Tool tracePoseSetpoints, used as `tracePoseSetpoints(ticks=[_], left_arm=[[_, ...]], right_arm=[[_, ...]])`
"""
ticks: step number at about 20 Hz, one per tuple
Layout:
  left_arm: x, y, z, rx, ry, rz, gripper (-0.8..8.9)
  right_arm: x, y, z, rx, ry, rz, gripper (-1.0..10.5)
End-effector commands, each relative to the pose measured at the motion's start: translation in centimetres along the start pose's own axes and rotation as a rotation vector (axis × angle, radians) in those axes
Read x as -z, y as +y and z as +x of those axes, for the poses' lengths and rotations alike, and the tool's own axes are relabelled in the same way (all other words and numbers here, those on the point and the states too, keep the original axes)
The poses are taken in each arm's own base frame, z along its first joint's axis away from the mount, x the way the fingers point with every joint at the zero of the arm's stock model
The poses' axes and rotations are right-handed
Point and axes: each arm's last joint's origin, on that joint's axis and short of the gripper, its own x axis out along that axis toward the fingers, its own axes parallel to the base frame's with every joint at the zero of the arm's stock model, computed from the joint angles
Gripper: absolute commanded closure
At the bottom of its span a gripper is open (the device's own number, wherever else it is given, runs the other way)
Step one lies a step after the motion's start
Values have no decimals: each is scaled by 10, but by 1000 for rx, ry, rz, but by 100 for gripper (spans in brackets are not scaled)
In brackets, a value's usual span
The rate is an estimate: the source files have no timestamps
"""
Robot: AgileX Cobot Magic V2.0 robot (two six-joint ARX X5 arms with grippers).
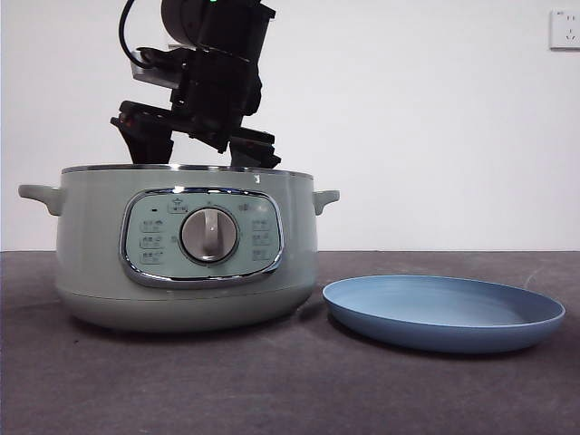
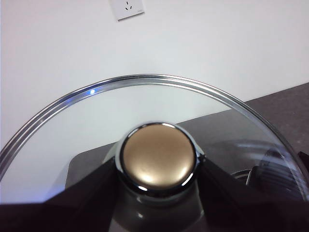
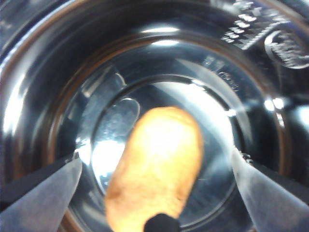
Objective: Take the potato out from the steamer,put the potato on the plate,close the lid
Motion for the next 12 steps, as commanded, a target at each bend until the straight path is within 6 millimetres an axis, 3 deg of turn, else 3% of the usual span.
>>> tracePoseSetpoints(ticks=[1,4,5,6,9,11,12], left_arm=[[3,1,-7,-2,10,10,822],[3,1,-7,-2,10,10,822],[3,1,-7,-1,10,10,822],[3,1,-7,-1,10,10,822],[3,1,-7,-1,11,10,822],[3,1,-7,0,11,10,822],[3,1,-7,0,12,10,822]], right_arm=[[2,-2,7,-6,17,11,415],[3,-3,14,-31,29,16,423],[3,-2,16,-32,35,15,534],[4,-2,17,-34,41,16,572],[6,-1,25,-37,62,19,591],[6,-1,26,-37,64,14,781],[6,-1,26,-37,62,9,809]])
